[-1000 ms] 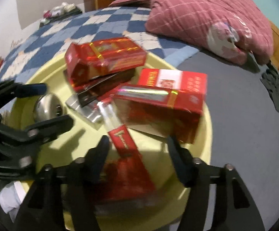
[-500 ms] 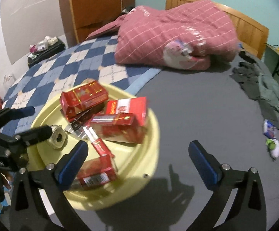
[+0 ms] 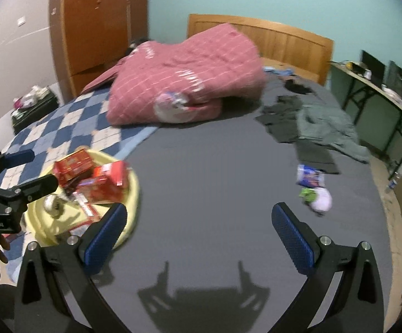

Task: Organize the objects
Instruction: 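Move both grippers back toward the blue packet and plush ball, then grasp the white plush ball with the right gripper while the left grasps the blue packet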

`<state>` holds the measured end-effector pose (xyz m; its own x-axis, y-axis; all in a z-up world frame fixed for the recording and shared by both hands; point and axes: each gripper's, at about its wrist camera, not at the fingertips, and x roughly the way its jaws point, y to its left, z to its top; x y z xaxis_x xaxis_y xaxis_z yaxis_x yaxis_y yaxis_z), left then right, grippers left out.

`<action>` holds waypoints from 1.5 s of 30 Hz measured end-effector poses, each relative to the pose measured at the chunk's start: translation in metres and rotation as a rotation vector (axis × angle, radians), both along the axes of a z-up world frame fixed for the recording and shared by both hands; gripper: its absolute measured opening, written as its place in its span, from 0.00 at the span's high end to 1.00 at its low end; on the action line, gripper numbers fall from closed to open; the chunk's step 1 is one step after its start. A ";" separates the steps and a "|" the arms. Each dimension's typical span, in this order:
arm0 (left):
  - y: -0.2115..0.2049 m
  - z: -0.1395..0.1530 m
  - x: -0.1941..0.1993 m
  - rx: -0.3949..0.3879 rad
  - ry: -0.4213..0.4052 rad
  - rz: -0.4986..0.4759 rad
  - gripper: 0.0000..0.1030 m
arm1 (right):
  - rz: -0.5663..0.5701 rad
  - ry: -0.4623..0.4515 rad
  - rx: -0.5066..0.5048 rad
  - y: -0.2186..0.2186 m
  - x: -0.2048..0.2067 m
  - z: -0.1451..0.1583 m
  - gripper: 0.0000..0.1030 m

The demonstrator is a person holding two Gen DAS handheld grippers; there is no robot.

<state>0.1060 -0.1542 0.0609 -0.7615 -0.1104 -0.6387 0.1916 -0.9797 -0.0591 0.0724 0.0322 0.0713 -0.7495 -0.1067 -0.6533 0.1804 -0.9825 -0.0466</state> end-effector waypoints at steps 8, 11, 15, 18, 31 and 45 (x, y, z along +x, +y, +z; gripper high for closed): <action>0.043 -0.028 -0.041 0.027 -0.043 -0.063 0.00 | -0.115 0.028 -0.039 0.063 0.003 -0.010 0.00; 0.053 -0.039 -0.063 0.040 -0.060 -0.075 0.00 | -0.148 0.023 -0.048 0.082 -0.004 -0.022 0.00; 0.067 -0.054 -0.099 0.049 -0.082 -0.100 0.00 | -0.173 0.013 -0.033 0.103 -0.017 -0.041 0.00; 0.077 -0.068 -0.130 0.055 -0.087 -0.135 0.00 | -0.181 0.005 -0.025 0.121 -0.027 -0.055 0.00; 0.119 -0.135 -0.309 0.117 -0.105 -0.332 0.00 | -0.222 -0.013 0.004 0.206 -0.088 -0.110 0.00; 0.095 -0.182 -0.384 0.159 -0.141 -0.328 0.00 | -0.194 -0.102 0.076 0.202 -0.170 -0.151 0.01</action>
<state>-0.2785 -0.0591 -0.1215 -0.6437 0.2334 -0.7288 -0.1136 -0.9709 -0.2106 -0.0973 0.2343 -0.0794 -0.6806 0.0853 -0.7276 -0.0040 -0.9936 -0.1127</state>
